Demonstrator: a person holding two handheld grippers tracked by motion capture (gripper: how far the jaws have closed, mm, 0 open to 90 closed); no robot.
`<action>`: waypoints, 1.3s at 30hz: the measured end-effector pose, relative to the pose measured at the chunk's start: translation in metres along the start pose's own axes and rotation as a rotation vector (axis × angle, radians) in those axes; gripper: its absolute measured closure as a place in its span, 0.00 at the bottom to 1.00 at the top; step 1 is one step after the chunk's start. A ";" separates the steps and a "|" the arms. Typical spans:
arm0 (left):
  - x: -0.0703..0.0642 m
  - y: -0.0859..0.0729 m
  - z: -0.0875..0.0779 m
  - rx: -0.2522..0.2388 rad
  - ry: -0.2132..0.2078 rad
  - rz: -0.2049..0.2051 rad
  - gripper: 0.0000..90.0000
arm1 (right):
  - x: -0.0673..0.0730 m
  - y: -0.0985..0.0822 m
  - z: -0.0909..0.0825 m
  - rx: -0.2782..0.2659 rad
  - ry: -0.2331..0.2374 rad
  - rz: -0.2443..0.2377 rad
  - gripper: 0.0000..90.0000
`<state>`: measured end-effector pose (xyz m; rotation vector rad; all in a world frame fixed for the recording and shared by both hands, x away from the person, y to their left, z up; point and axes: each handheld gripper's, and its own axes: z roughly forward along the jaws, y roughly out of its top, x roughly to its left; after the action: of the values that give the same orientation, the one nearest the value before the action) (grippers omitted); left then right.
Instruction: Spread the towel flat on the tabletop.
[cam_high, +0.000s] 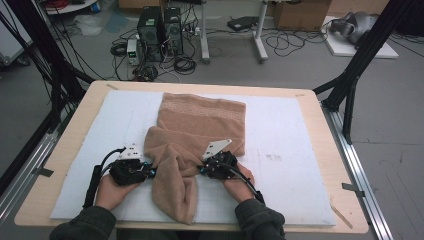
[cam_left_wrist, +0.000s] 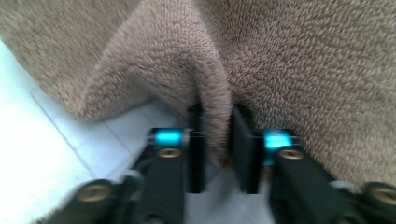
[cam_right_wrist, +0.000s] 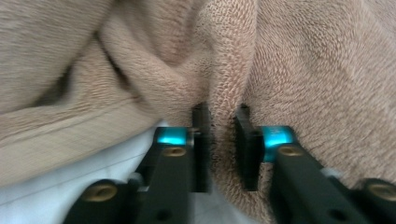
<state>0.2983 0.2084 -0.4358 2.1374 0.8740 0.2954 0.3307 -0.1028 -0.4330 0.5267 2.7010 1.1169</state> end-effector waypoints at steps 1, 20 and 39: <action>-0.002 0.001 -0.003 -0.013 0.002 0.006 0.93 | -0.002 0.000 -0.005 -0.011 0.033 0.015 0.93; -0.002 0.061 -0.010 -0.135 0.113 0.046 0.96 | -0.060 0.009 -0.095 0.015 -0.058 0.093 0.93; 0.024 0.035 -0.014 -0.150 0.057 -0.112 0.64 | -0.062 -0.009 -0.093 -0.115 -0.130 0.145 0.68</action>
<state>0.3265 0.2178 -0.4024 1.9423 0.9704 0.3548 0.3583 -0.1931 -0.3723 0.7581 2.5047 1.2192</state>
